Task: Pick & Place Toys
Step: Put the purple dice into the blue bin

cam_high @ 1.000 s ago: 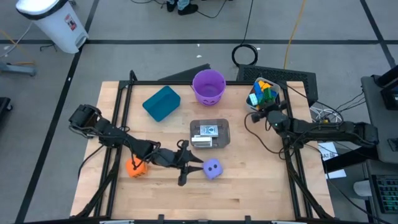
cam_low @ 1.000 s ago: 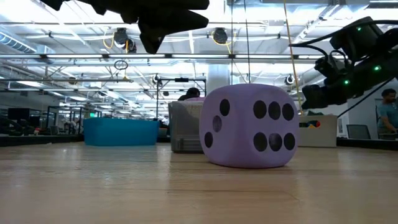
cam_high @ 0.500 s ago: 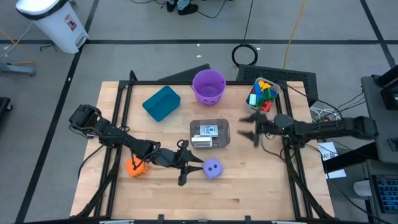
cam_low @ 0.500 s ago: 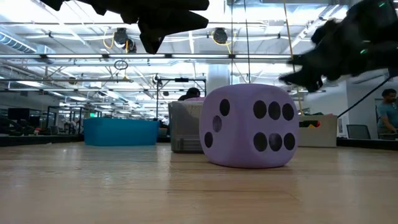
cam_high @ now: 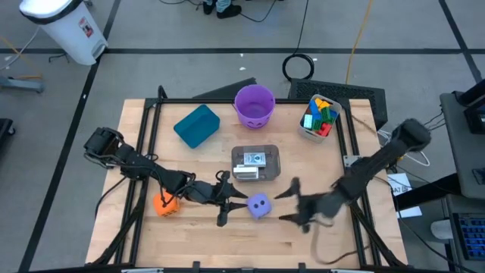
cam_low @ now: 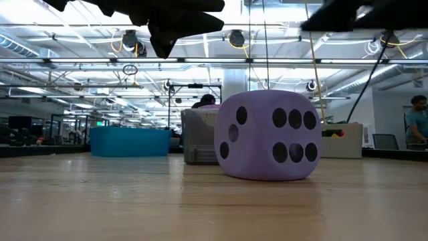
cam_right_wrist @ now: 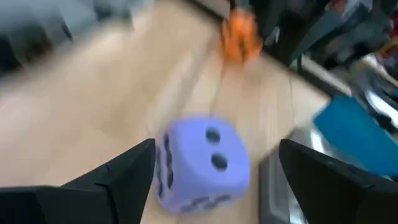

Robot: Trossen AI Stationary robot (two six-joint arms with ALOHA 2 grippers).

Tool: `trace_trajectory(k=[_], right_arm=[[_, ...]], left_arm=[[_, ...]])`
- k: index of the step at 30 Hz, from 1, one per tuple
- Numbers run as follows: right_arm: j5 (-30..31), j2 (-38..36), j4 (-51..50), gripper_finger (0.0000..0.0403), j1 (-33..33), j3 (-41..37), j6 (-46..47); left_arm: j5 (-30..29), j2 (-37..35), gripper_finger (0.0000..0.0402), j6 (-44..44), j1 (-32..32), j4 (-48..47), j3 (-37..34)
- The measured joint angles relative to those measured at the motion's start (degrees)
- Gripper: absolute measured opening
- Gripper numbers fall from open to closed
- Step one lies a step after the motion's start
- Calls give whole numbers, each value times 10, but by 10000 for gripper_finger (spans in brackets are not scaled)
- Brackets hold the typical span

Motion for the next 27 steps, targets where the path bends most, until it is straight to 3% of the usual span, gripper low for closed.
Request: trace_trajectory(k=[5,10,15,19,27], right_arm=[[30,165,-106,317,-22,124,-19],[43,256,-182,314,-45,224,-55],[40,296,-311,313,-74,283,-10],[4,305,-331,305,-95,289,26],[-3,309,-337,202,-98,288,31]], left_arm=[[0,0,136,-12,0,-2,0],[0,0,136,-14,0,-11,0],[0,0,136,-14,0,-13,0],[0,0,136,-15,0,-15,0],[0,0,136,-16,0,-16,0]])
